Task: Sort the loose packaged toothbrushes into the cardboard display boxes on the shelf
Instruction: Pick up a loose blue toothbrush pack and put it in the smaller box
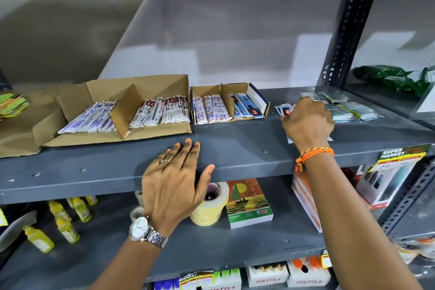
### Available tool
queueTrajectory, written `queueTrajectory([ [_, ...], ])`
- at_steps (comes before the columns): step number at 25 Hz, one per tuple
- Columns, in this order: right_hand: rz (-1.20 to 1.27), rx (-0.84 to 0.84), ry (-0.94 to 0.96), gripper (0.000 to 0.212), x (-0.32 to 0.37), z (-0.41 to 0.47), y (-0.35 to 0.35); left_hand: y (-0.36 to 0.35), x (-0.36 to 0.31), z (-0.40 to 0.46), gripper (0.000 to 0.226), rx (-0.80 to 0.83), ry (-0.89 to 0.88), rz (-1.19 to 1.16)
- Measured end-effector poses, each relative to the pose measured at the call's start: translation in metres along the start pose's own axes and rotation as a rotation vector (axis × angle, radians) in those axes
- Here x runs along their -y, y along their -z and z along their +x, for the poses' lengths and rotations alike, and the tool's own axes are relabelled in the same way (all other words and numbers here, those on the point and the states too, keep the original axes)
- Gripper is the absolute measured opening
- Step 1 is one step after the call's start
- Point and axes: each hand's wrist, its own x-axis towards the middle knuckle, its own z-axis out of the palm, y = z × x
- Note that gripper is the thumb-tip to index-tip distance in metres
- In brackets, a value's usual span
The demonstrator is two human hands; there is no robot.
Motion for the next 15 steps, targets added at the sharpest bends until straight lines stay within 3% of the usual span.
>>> queueTrajectory([
  [5, 0.157, -0.072, -0.052, 0.023, -0.001, 0.002, 0.000, -0.001, 0.001, 0.000, 0.072, -0.004, -0.006, 0.000],
  [8, 0.577, -0.022, -0.142, 0.010, -0.005, 0.008, 0.005, -0.002, 0.001, -0.001, 0.072, -0.017, -0.014, 0.005],
  [12, 1.357, 0.233, -0.224, 0.007, 0.006, -0.009, 0.023, -0.004, 0.001, -0.001, 0.068, -0.064, -0.025, 0.023],
  [15, 1.474, 0.323, -0.199, 0.008, 0.018, -0.028, 0.033, -0.005, 0.001, -0.002, 0.066, -0.090, -0.037, 0.047],
])
